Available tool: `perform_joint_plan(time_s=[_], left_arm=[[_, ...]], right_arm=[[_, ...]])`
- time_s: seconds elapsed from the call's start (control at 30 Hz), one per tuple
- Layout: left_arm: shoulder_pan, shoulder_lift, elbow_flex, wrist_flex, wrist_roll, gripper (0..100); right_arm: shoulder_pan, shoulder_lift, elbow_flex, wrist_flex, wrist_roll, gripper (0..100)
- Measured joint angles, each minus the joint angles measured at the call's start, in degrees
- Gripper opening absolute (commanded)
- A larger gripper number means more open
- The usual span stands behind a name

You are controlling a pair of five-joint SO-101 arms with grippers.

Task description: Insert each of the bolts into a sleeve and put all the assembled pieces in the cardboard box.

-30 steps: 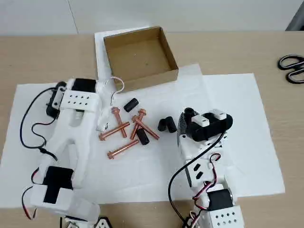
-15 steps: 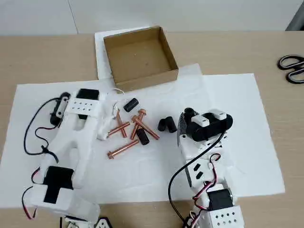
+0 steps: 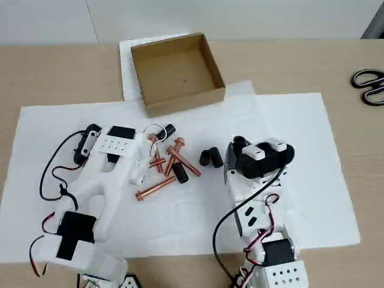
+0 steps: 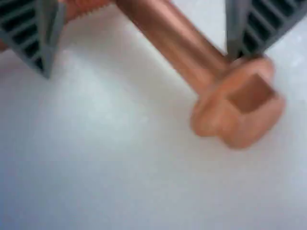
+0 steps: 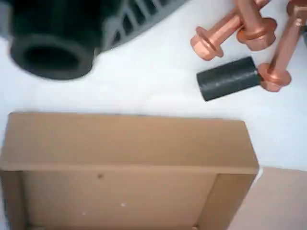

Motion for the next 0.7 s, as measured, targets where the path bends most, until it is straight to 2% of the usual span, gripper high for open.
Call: perform_joint_plan(time_s=[0.3,0.57,0.7], left_arm=[[0.1,-0.1,0.2,0.0,0.0,23],[0.1,-0.2,0.1,-0.5,0.1,1],[0.3,-0.2,0.1,-1.2,0.0,1]], right_arm=[[1.1,0.0,0.0,0.0,0.0,0.4],[1.6,0.0,0.0,0.0,0.0,0.4],[1.6,0.0,0.0,0.0,0.0,0.4]])
